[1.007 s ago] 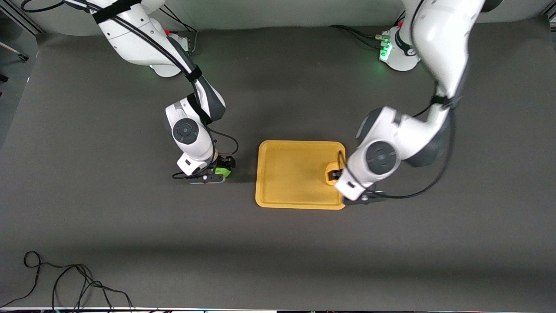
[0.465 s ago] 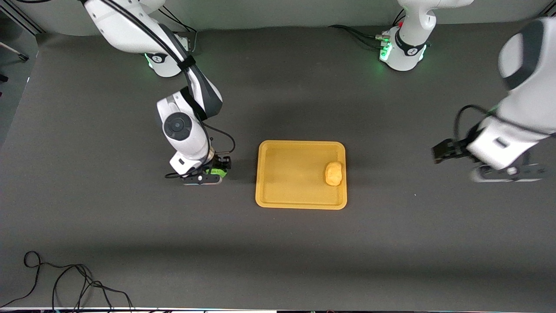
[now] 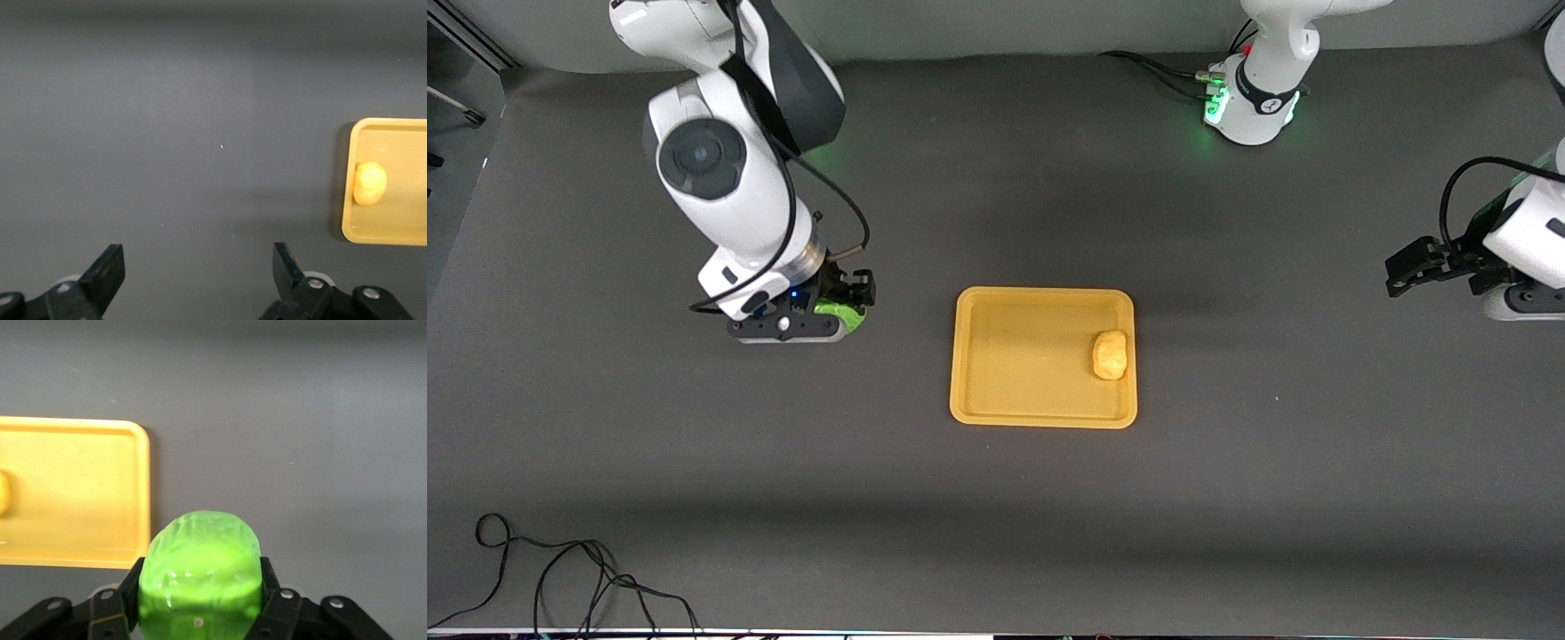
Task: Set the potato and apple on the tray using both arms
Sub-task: 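Carry the green apple over the tray with the right gripper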
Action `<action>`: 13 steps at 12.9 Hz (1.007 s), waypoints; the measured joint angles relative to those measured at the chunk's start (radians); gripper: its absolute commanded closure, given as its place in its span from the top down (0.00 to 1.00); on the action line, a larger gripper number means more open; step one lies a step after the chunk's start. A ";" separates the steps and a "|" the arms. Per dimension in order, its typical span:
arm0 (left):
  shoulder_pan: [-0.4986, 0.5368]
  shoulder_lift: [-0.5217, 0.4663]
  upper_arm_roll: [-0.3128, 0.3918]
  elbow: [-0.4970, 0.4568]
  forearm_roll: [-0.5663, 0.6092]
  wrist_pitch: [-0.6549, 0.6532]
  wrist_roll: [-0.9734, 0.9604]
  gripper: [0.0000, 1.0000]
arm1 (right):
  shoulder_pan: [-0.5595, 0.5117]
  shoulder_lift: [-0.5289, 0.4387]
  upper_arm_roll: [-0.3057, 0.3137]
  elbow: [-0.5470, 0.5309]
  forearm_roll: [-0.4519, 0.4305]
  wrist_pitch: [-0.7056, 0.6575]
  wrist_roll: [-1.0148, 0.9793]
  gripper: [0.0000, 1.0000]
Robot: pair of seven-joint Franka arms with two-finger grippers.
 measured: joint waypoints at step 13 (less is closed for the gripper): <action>0.041 0.068 -0.002 0.024 0.000 0.030 0.177 0.99 | 0.310 0.653 0.000 0.525 -0.049 0.169 0.547 0.50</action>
